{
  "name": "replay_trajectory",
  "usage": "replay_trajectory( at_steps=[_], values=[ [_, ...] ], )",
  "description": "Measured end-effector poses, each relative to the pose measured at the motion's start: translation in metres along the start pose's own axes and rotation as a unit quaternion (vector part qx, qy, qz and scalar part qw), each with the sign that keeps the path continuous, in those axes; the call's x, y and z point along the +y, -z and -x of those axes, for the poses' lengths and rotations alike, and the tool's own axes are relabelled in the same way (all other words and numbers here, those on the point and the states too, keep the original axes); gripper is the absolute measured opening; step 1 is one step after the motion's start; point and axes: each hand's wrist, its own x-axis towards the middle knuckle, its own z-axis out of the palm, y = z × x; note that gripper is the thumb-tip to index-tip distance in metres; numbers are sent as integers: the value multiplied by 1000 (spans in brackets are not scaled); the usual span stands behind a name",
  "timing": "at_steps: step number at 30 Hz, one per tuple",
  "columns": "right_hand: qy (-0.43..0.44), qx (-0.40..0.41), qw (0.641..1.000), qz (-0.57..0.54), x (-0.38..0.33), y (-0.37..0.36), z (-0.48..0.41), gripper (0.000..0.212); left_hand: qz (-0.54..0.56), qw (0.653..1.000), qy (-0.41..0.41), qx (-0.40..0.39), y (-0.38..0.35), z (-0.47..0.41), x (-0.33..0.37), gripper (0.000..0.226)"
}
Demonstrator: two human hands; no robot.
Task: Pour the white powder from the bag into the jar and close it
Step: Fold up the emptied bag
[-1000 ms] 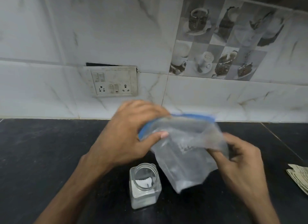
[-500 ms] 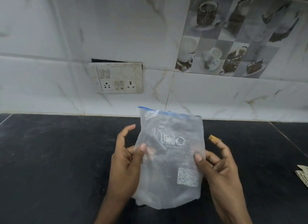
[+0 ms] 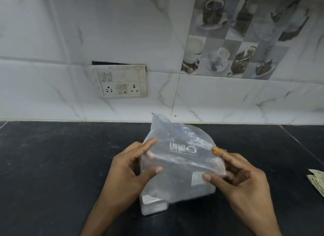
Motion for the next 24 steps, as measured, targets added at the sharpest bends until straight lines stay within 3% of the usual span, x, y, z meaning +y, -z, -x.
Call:
replay_trajectory(
  at_steps=[3, 5, 10, 13, 18, 20, 21, 24],
  values=[
    [57, 39, 988, 135, -3, 5, -1, 22, -67, 996, -46, 28, 2, -4, 2, 29],
    [59, 28, 984, 169, -5, 6, -1, 10, -65, 995, -55, 59, 2, -6, 3, 12],
    [13, -87, 971, 222, -10, 9, -3, 42, -29, 996, -38, 79, -4, -7, 5, 26],
    [-8, -172, 960, 222, -20, 8, -3, 29, -75, 994, -47, 71, -9, -9, 1, 25],
    [-42, -291, 930, 219, -28, -11, -8, 8, -102, 989, -95, -57, -14, -16, 1, 19],
    [-42, -284, 939, 189, -24, -23, -11, 17, -71, 992, -101, -32, -19, -17, 6, 16],
    [-56, -256, 954, 145, -20, -28, -12, 19, -38, 996, -83, 5, -21, -17, 7, 26],
    [-122, -120, 984, -45, -12, -42, -15, 9, 102, 990, 61, 77, -18, -15, 5, 90]
  ],
)
